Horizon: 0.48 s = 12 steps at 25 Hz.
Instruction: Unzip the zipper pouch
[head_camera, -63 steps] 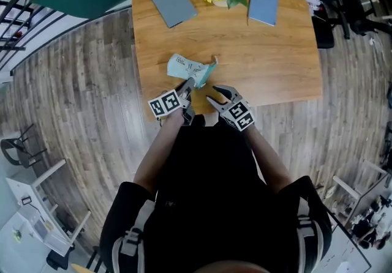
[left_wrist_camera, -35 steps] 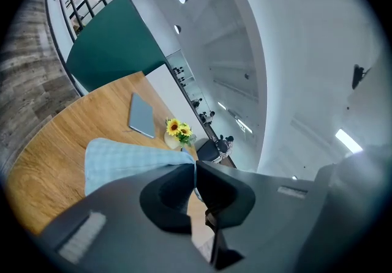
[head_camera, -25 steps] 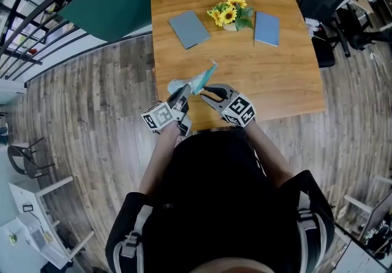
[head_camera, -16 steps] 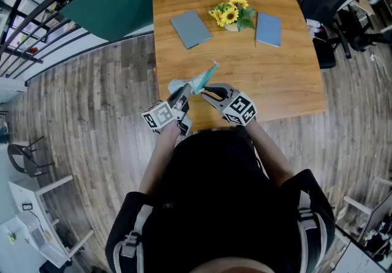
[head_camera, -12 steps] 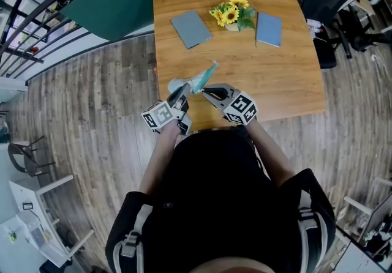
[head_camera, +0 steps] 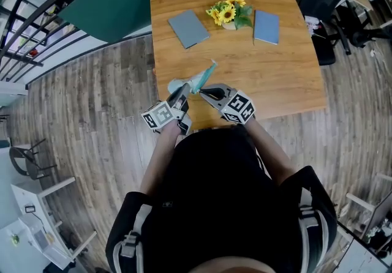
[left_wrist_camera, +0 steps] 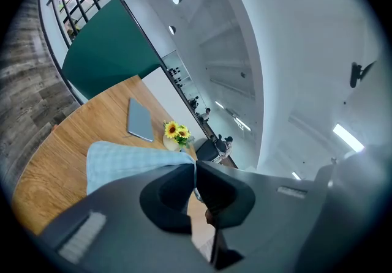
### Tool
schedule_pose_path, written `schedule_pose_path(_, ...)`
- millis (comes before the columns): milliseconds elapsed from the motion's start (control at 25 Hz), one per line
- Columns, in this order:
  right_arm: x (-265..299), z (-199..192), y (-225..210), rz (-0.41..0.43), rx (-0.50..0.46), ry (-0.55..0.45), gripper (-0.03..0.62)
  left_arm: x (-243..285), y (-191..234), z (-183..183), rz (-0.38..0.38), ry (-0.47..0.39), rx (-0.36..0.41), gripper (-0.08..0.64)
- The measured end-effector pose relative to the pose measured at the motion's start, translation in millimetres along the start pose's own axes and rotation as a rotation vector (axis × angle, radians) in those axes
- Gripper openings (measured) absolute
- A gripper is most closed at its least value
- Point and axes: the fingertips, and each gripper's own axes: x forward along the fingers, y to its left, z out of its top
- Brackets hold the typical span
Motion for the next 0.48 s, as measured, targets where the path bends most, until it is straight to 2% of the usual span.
schedule_pose_path(280, -2.7, -4.3, 0.1, -0.007, -0.009, 0.011, 0.009, -1.6, 1.1, -7.3, 0.002, -0.006, -0.044, 0.008)
schedule_pose_path(480, -3.5, -7.2, 2.2, -0.019, -0.026, 0.013, 0.007, -3.1, 3.1, -11.2, 0.013, 0.002, -0.042, 0.006)
